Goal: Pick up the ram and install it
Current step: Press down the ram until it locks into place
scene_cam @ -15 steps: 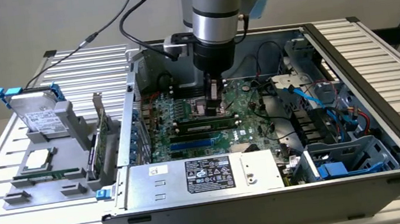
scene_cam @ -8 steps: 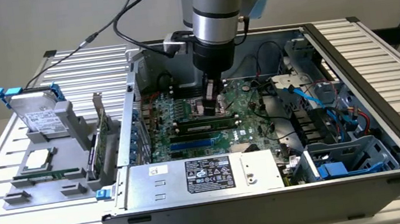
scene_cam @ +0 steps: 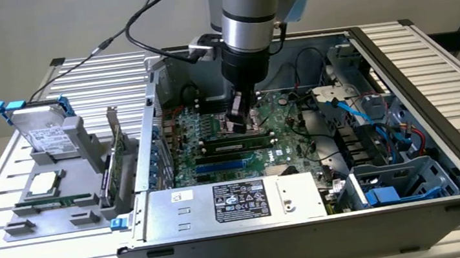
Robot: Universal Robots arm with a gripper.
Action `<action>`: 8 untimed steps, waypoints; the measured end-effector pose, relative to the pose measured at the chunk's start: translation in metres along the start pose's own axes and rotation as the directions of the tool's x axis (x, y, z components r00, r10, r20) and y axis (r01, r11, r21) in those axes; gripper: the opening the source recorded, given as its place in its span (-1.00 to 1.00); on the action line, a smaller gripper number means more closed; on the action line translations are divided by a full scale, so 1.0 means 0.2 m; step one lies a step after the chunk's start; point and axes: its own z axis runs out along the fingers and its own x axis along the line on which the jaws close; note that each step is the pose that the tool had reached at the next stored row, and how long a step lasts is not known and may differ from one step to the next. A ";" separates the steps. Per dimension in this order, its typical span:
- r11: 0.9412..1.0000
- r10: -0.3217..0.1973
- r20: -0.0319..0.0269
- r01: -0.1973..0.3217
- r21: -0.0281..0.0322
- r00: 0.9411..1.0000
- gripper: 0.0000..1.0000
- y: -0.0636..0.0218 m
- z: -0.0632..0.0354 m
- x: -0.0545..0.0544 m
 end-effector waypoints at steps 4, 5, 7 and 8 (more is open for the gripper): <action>0.998 0.067 0.004 -0.067 -0.007 0.998 -0.80 0.000 0.006 0.00; 0.996 0.084 0.005 -0.084 -0.009 0.996 -0.80 -0.001 0.008 0.00; 0.993 0.118 0.006 -0.118 -0.012 0.993 -0.80 -0.001 0.012 0.00; 0.991 0.135 0.007 -0.135 -0.014 0.991 -0.80 -0.001 0.014 0.00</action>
